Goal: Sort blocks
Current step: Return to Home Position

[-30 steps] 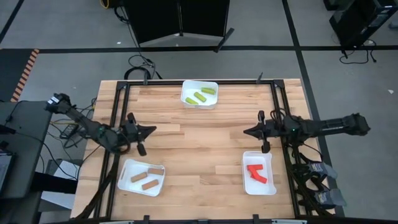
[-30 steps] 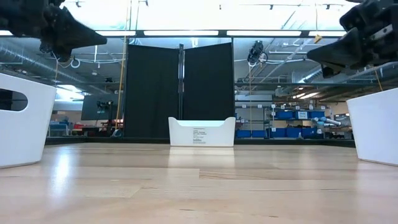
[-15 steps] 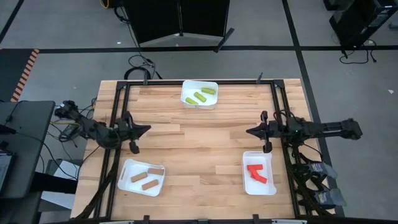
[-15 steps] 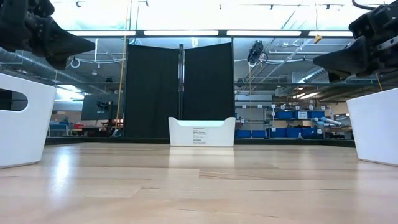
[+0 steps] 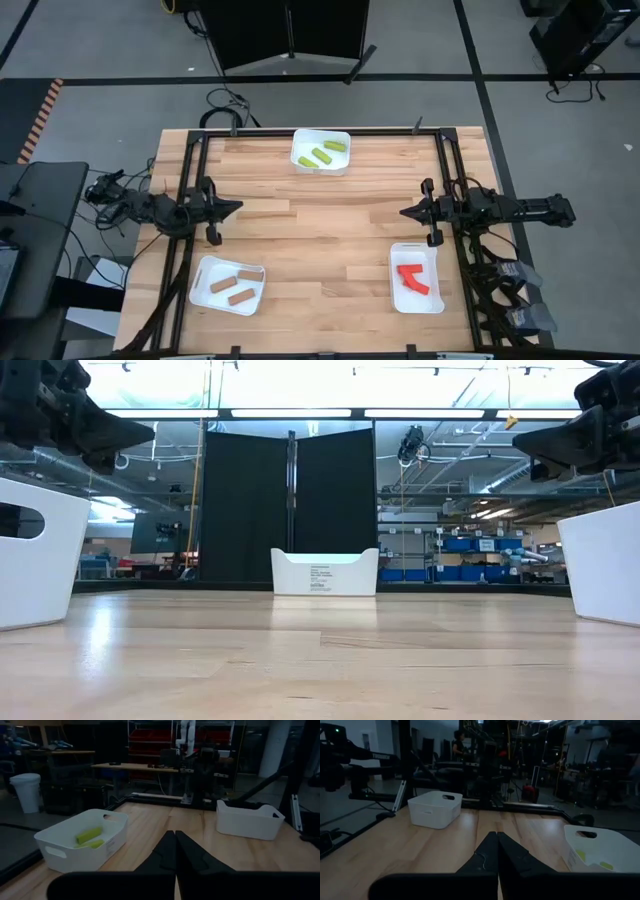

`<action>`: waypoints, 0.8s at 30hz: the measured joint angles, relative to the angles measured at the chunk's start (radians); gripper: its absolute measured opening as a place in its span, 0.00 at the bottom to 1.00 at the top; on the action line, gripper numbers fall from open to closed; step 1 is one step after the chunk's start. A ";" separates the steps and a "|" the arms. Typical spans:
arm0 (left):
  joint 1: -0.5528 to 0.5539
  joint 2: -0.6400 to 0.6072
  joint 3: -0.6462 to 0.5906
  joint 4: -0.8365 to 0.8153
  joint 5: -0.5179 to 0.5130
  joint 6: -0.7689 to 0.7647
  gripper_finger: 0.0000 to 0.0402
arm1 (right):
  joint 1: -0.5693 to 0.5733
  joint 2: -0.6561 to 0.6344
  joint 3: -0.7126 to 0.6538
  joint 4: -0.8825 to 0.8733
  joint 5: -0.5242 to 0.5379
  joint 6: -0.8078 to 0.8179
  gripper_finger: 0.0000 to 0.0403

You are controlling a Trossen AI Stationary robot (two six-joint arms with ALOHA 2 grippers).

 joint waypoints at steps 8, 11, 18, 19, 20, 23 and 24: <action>0.114 0.004 -0.107 0.159 0.120 0.007 0.00 | 0.000 0.001 0.000 0.002 -0.037 0.020 0.01; 0.139 0.008 -0.107 0.160 0.137 0.024 0.00 | 0.000 0.002 0.000 -0.008 -0.046 0.046 0.01; 0.191 0.005 -0.107 0.157 0.163 0.036 0.00 | 0.000 0.010 0.000 -0.010 -0.045 -0.002 0.02; 0.199 0.005 -0.107 0.156 0.171 0.034 0.00 | 0.000 0.010 0.000 -0.010 -0.045 -0.012 0.02; 0.208 0.005 -0.107 0.156 0.173 0.034 0.00 | 0.000 0.010 0.000 -0.010 -0.045 -0.018 0.02; 0.239 0.005 -0.107 0.155 0.175 0.034 0.00 | 0.000 0.011 0.000 -0.011 -0.043 -0.033 0.02; 0.249 0.005 -0.107 0.154 0.183 0.034 0.00 | 0.000 0.017 0.000 -0.011 -0.042 -0.034 0.02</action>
